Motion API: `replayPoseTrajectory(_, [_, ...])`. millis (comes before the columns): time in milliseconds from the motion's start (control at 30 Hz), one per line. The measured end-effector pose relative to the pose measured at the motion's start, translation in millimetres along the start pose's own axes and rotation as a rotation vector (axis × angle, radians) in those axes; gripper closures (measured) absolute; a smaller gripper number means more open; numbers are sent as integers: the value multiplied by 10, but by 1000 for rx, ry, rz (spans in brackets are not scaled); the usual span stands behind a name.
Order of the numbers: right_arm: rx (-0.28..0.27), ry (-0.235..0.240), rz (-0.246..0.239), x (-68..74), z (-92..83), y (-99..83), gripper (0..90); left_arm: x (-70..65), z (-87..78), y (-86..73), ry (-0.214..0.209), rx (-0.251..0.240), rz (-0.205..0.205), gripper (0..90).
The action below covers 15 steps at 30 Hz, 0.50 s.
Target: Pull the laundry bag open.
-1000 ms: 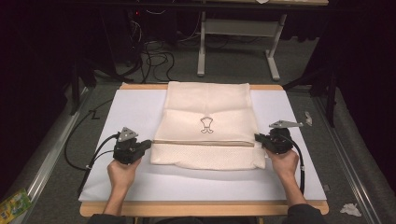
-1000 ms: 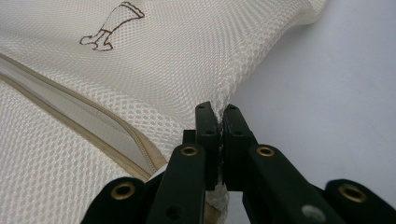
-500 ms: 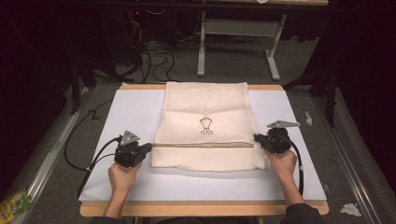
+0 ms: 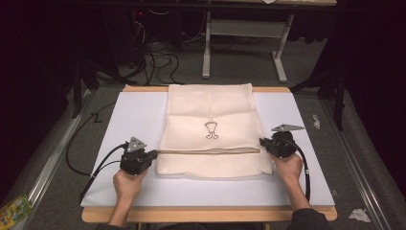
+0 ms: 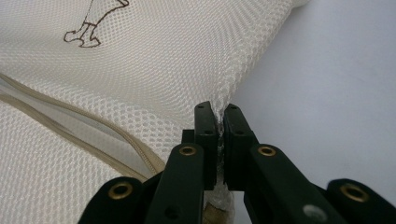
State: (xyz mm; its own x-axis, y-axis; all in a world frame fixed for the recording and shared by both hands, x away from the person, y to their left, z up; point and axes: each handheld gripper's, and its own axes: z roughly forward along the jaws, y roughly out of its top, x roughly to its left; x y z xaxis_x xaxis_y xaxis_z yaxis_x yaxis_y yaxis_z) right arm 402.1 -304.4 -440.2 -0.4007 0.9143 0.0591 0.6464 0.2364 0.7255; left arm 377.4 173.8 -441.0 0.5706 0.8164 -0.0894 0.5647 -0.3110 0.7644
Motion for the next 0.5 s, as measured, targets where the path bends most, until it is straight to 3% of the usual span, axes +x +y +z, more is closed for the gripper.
replayPoseTrajectory(500, [-9, 13, 5, 20, 13, -94, 849, 1, -18, 13, -16, -16, -12, 866])
